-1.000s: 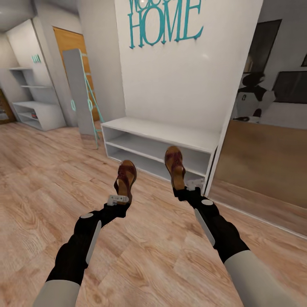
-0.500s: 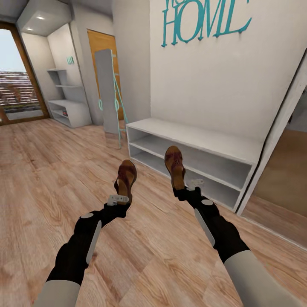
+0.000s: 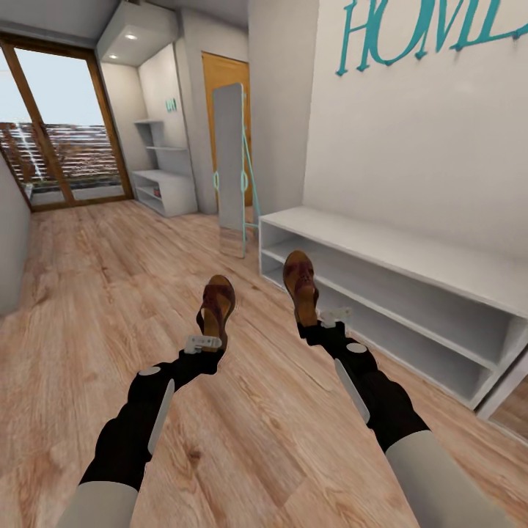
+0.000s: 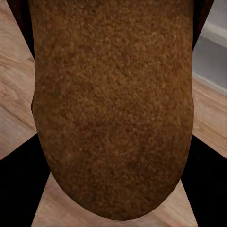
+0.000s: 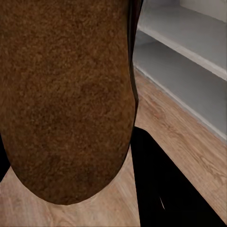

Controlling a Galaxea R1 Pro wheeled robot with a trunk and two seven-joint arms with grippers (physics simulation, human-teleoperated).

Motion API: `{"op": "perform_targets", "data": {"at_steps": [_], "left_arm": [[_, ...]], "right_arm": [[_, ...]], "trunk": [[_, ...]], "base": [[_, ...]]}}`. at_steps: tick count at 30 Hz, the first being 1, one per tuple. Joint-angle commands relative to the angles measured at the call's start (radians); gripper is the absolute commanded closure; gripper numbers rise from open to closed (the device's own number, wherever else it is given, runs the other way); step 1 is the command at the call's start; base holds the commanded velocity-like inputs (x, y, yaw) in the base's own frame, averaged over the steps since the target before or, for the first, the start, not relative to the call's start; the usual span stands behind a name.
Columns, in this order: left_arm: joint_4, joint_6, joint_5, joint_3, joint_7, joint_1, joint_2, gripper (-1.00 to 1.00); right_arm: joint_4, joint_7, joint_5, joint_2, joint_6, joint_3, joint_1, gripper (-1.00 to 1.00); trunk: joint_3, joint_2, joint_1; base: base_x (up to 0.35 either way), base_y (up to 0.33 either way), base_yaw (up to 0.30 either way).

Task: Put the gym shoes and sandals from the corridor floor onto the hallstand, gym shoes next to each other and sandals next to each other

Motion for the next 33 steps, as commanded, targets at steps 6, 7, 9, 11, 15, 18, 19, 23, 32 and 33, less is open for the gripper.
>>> {"op": "perform_targets", "data": {"at_steps": [6, 7, 9, 11, 15, 18, 19, 23, 32, 33], "left_arm": [[-0.001, 0.003, -0.009, 0.003, -0.010, -0.001, -0.001, 1.00], [-0.001, 0.003, -0.009, 0.003, -0.010, -0.001, -0.001, 1.00], [-0.001, 0.003, -0.009, 0.003, -0.010, -0.001, -0.001, 1.00], [-0.001, 0.003, -0.009, 0.003, -0.010, -0.001, -0.001, 1.00], [-0.001, 0.003, -0.009, 0.004, -0.010, -0.001, -0.001, 1.00], [-0.001, 0.003, -0.009, 0.003, -0.010, -0.001, -0.001, 1.00], [-0.001, 0.003, -0.009, 0.003, -0.010, -0.001, -0.001, 1.00], [-0.001, 0.003, -0.009, 0.004, -0.010, -0.001, -0.001, 1.00], [-0.001, 0.003, -0.009, 0.003, -0.010, -0.001, -0.002, 1.00], [-0.001, 0.003, -0.009, 0.003, -0.010, -0.001, -0.002, 1.00]], "right_arm": [[-0.002, -0.006, -0.013, -0.001, 0.006, 0.001, 0.000, 1.00], [-0.002, -0.006, -0.013, -0.001, 0.006, 0.001, 0.000, 1.00], [-0.002, -0.006, -0.013, 0.000, 0.005, 0.001, 0.000, 1.00], [-0.002, -0.006, -0.013, 0.000, 0.006, 0.001, 0.000, 1.00], [-0.002, -0.006, -0.013, 0.000, 0.005, 0.001, 0.000, 1.00], [-0.002, -0.006, -0.013, 0.000, 0.005, 0.001, 0.000, 1.00], [-0.002, -0.006, -0.013, 0.000, 0.005, 0.001, 0.000, 1.00], [-0.002, -0.006, -0.013, 0.000, 0.005, 0.001, 0.000, 1.00], [-0.002, -0.006, -0.013, 0.000, 0.005, 0.001, 0.000, 1.00], [-0.002, -0.006, -0.013, 0.000, 0.005, 0.001, 0.000, 1.00]], "trunk": [[-0.001, 0.000, 0.000], [-0.001, 0.000, 0.000], [-0.001, 0.000, 0.000], [-0.001, 0.000, 0.000], [-0.001, 0.000, 0.000], [-0.001, 0.000, 0.000], [-0.001, 0.000, 0.000], [-0.001, 0.000, 0.000], [-0.001, 0.000, 0.000], [-0.001, 0.000, 0.000]], "base": [[0.314, 0.003, 0.297], [0.331, 0.000, 0.297], [0.334, 0.000, 0.297], [0.335, 0.000, 0.297], [0.335, 0.000, 0.297], [0.337, 0.000, 0.297], [0.337, 0.000, 0.297], [0.337, 0.000, 0.297], [0.337, 0.000, 0.297], [0.337, 0.000, 0.297]]}}
